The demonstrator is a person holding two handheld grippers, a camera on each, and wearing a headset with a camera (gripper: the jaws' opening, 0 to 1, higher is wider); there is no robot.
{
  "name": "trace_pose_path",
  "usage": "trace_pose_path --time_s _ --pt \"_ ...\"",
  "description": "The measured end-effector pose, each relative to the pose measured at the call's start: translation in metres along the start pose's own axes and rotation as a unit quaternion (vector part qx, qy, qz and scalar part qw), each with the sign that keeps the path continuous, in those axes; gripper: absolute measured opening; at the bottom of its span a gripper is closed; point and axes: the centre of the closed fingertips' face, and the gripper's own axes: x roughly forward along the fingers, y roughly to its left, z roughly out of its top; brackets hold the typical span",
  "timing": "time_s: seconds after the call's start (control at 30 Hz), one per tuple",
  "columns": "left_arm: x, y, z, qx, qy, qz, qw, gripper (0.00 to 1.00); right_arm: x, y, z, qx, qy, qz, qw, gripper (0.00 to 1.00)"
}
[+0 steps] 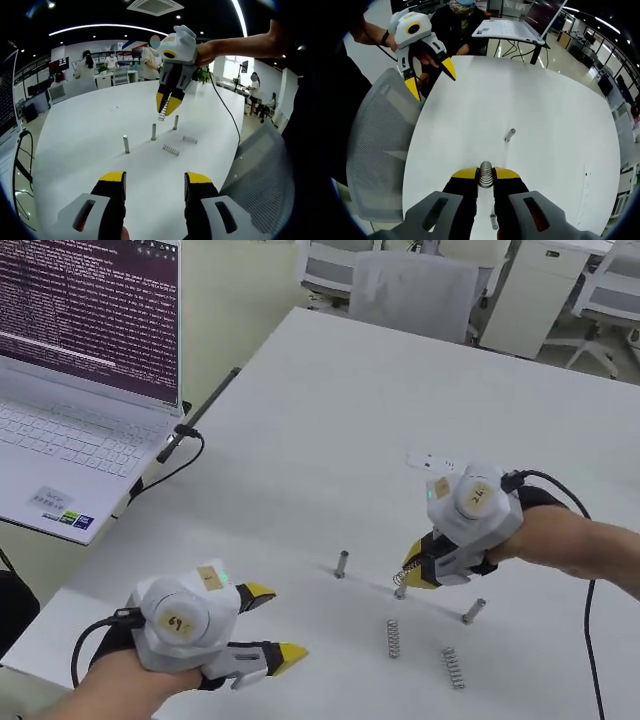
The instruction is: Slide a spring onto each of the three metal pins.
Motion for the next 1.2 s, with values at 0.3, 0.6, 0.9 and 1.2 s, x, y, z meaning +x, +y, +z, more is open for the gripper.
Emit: trace_pose_path --time_s 0.3,0.6,0.9,1.2 --pt "-0.003 0.001 -0.003 -0.004 0.003 0.006 1.0 0.43 0.011 -0.013 0.013 -0.007 -0.001 0.0 1.0 0.09" --pt "-0.005 0.0 -0.003 -0.007 0.004 0.01 0.9999 0.44 0.022 -0.023 0.02 -0.019 0.006 0.001 0.9998 0.09" --pt "-0.005 0.002 0.0 -0.011 -0.001 0.016 0.9998 0.44 0.032 -0.029 0.029 -0.017 0.005 0.002 0.9998 0.09" --pt "-0.003 0.001 0.008 -0.012 -0.007 0.016 0.9998 0.46 0.046 -0.038 0.03 -0.011 0.013 0.008 0.9998 0.09"
